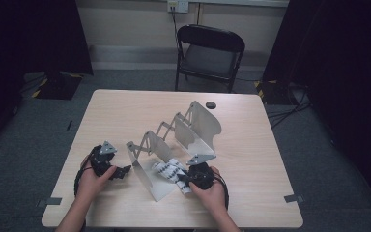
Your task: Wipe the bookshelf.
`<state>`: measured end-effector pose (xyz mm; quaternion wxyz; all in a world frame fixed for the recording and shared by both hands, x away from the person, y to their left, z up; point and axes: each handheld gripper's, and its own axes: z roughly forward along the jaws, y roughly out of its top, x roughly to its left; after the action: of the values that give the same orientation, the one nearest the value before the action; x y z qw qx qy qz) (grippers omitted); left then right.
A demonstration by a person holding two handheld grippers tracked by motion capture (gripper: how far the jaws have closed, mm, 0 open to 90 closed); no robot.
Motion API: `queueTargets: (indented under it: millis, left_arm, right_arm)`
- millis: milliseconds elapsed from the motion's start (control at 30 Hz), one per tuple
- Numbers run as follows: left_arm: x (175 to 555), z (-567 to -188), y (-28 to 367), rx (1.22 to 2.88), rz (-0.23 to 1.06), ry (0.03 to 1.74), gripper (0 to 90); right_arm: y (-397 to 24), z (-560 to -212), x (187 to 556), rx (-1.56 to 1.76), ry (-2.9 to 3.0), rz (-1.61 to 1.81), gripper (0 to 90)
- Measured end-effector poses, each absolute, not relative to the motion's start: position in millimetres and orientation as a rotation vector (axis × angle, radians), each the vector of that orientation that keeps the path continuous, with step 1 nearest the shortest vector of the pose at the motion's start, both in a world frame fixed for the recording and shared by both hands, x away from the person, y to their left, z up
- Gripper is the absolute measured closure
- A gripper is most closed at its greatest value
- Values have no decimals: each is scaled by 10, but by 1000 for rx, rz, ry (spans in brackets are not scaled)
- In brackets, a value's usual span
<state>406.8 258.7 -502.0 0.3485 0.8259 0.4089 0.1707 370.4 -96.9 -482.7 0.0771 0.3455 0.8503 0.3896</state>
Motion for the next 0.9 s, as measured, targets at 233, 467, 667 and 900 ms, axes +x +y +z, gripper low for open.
queueTargets:
  millis: [233,467,667,900]
  left_arm:
    - [4068,-5020,2587,2141,442,1060,0]
    - [4067,-5021,2586,2140,443,1060,0]
    - [4067,-5020,2586,2141,443,1060,0]
    - [4068,-5020,2586,2141,443,1060,0]
  right_arm:
    - [-1072,-4826,3719,1062,2522,1151,782]
    - [-1187,-4836,3719,1097,2492,1143,781]
    - [-1250,-4831,3719,1120,2463,1116,781]
    - [-1290,-4837,3753,1127,2455,1105,780]
